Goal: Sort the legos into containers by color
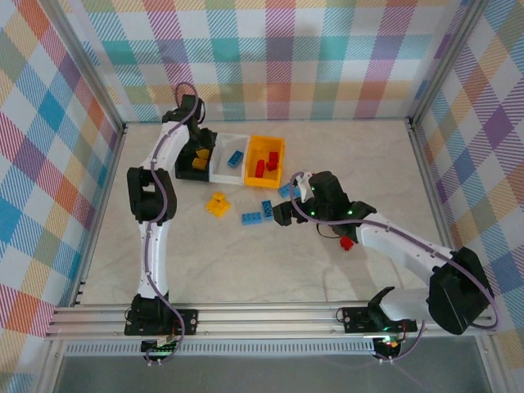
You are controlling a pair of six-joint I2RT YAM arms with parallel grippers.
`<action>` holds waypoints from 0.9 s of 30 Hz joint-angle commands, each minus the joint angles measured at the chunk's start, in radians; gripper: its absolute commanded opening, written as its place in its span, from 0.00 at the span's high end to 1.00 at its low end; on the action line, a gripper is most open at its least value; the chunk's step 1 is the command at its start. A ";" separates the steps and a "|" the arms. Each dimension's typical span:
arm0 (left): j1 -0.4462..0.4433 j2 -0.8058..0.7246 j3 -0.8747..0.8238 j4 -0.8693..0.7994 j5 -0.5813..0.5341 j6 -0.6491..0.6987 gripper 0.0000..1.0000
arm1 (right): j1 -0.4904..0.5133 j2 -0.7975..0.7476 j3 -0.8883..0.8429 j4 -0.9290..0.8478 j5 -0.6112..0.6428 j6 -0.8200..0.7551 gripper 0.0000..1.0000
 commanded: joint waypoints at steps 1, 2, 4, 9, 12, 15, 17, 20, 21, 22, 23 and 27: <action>0.005 0.017 0.040 -0.005 0.003 -0.030 0.41 | 0.007 0.050 0.069 -0.059 -0.044 -0.027 0.00; 0.005 0.017 0.042 -0.007 0.002 -0.034 0.38 | 0.006 0.072 0.091 -0.088 -0.046 -0.022 0.01; 0.005 0.011 0.045 -0.019 0.003 -0.044 0.35 | 0.006 0.123 0.144 -0.149 -0.057 -0.013 0.02; -0.007 -0.051 0.043 -0.059 0.005 -0.052 0.32 | 0.007 0.266 0.294 -0.304 -0.111 0.023 0.10; -0.014 -0.118 0.024 -0.098 0.019 -0.049 0.29 | 0.006 0.345 0.371 -0.375 -0.111 0.053 0.15; -0.024 -0.233 -0.077 -0.100 0.040 -0.043 0.26 | 0.006 0.430 0.462 -0.443 -0.107 0.073 0.18; -0.030 -0.328 -0.195 -0.084 0.055 -0.042 0.23 | 0.006 0.495 0.529 -0.494 -0.103 0.095 0.20; -0.035 -0.481 -0.369 -0.059 0.087 -0.046 0.20 | 0.006 0.575 0.607 -0.528 -0.101 0.122 0.22; -0.035 -0.526 -0.419 -0.053 0.101 -0.047 0.18 | 0.006 0.595 0.622 -0.527 -0.099 0.128 0.22; -0.035 -0.573 -0.474 -0.051 0.114 -0.048 0.17 | 0.006 0.617 0.636 -0.520 -0.096 0.135 0.22; -0.036 -0.624 -0.521 -0.052 0.124 -0.053 0.15 | 0.006 0.638 0.650 -0.512 -0.092 0.143 0.22; -0.035 -0.791 -0.698 -0.057 0.178 -0.065 0.07 | 0.007 0.736 0.734 -0.525 -0.063 0.151 0.23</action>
